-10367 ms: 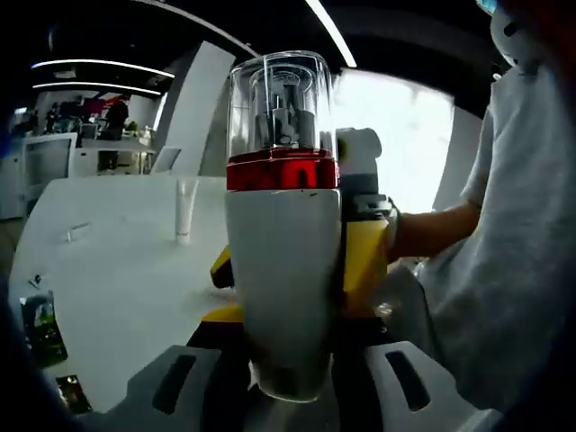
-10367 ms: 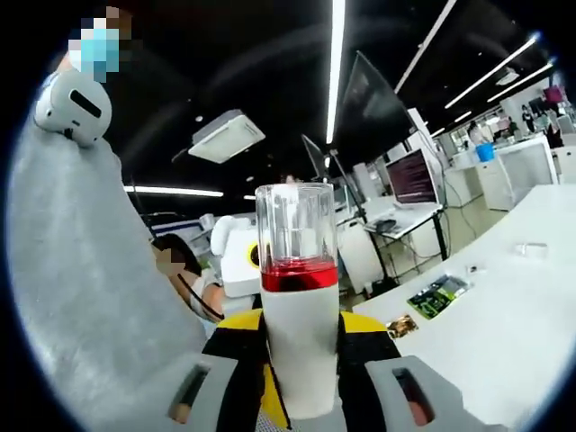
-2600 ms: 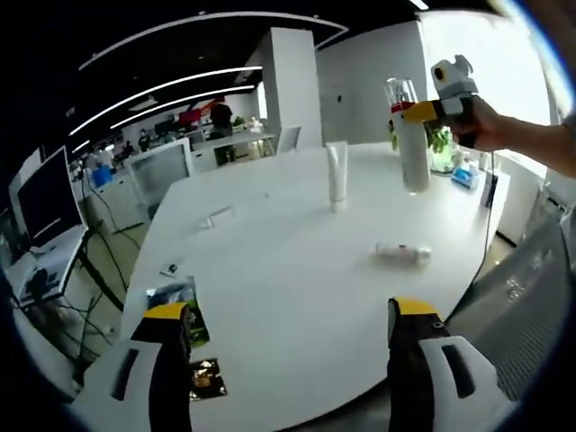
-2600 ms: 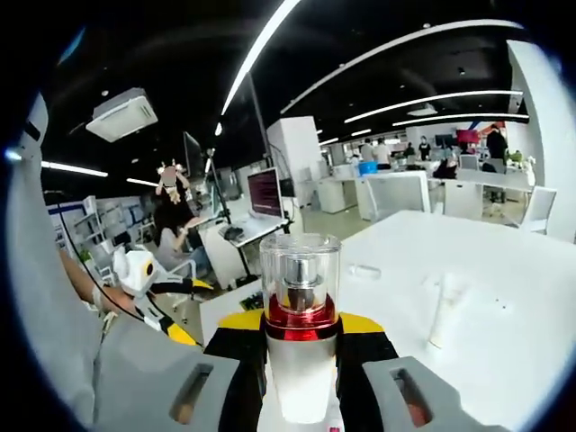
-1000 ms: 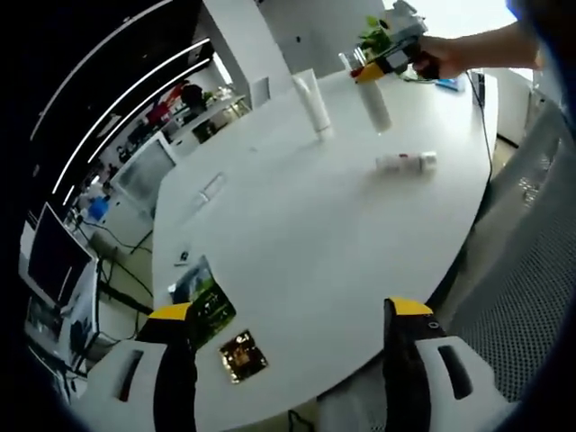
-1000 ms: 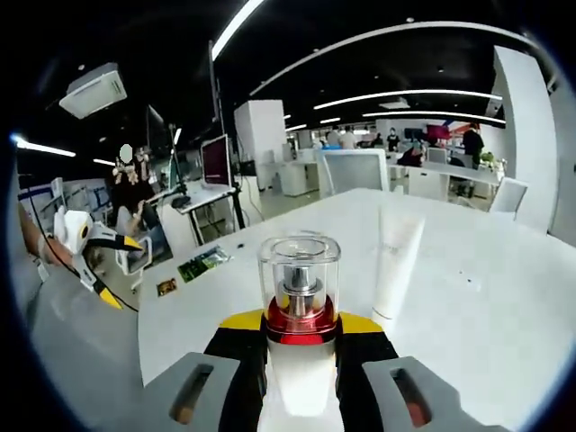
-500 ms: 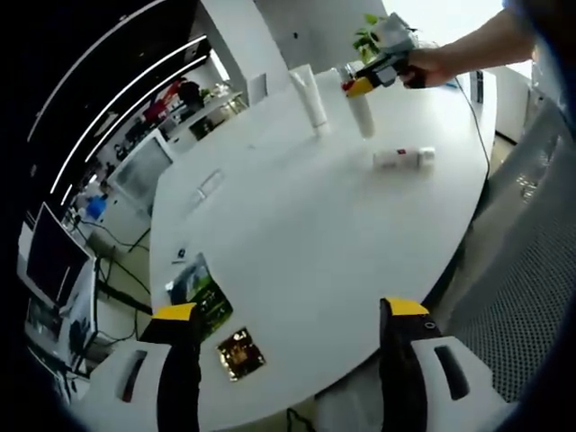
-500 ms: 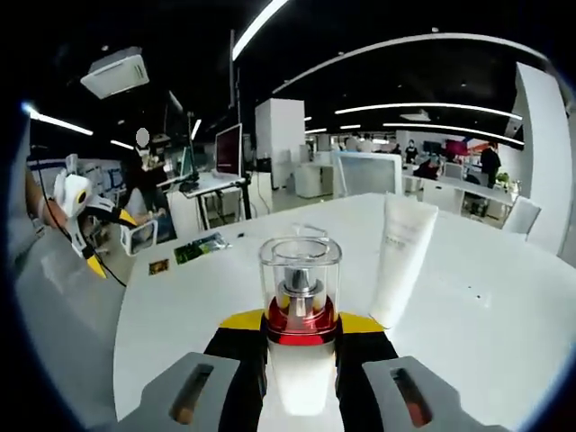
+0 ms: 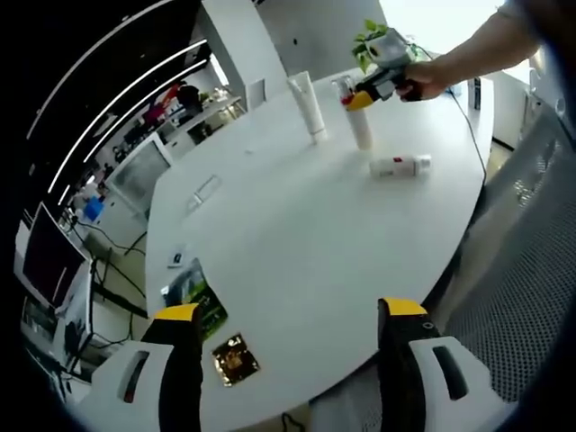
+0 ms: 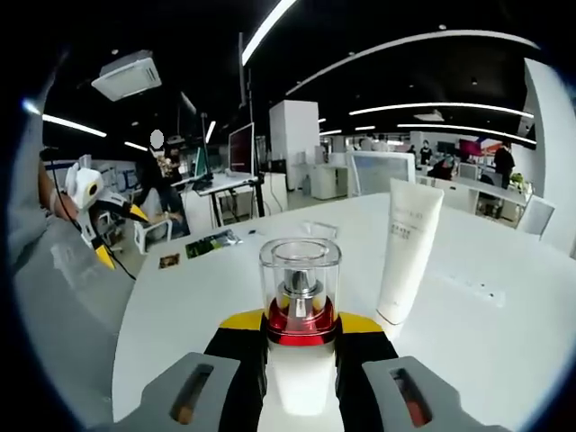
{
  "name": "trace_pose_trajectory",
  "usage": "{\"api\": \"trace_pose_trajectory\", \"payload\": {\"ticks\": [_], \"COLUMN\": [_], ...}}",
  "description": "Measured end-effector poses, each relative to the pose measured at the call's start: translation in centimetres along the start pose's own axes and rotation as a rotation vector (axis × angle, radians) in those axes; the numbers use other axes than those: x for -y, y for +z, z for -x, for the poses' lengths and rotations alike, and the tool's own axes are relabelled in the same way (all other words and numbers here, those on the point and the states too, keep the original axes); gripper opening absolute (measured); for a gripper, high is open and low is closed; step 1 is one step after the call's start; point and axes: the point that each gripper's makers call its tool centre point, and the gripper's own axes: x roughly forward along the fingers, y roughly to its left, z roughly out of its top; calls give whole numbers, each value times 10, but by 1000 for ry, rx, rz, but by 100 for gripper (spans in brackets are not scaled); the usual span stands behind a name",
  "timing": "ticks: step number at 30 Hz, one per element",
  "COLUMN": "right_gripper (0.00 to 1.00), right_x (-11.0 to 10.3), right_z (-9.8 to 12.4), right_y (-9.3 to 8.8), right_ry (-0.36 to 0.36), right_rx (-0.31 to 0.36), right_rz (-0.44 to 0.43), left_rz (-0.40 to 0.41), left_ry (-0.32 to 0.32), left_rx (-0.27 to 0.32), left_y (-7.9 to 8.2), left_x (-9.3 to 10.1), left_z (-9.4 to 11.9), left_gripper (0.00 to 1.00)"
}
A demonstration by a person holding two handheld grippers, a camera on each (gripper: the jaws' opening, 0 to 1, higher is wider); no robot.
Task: Arrange the skincare products in the storage area until every visible bottle or jar stands upright without overlapping.
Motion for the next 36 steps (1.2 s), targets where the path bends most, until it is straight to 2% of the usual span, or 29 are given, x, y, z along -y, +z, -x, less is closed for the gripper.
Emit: {"api": "trace_pose_trajectory", "payload": {"ticks": [6,14,20,24,29,30,31,32,33,34,35,36], "right_gripper": [21,22,22,22,24,28,38,49,50,47,43,43], "right_x": [0,-1,-7,-9,-8,-8,-5,-1,2,3,5,7], "right_z": [2,4,9,11,8,8,7,5,6,7,10,11], "right_y": [0,1,-2,-5,-8,-10,-16,-16,-13,-12,-12,-14], "right_ry": [46,107,157,160,137,130,92,52,8,-4,-47,-74], "right_rx": [18,24,3,8,-5,-22,-52,-46,-13,-4,8,11], "right_rz": [5,11,58,71,39,30,-3,-21,-43,-51,-111,-145], "left_rz": [-4,-10,-10,-16,-15,-15,-17,-17,-17,-17,-20,-21], "left_ry": [-10,-19,-24,-23,-24,-25,-24,-25,-27,-27,-29,-30], "left_rx": [-29,-33,-31,-35,-32,-33,-33,-33,-34,-35,-37,-38], "left_y": [-5,-6,-6,-6,-6,-6,-6,-6,-6,-6,-6,-7], "left_x": [2,4,5,5,5,5,5,5,5,6,6,6], "left_z": [-2,-2,-2,-2,-3,-3,-3,-3,-3,-3,-3,-3], "left_gripper": [75,71,69,69,68,68,69,68,68,68,68,68]}}
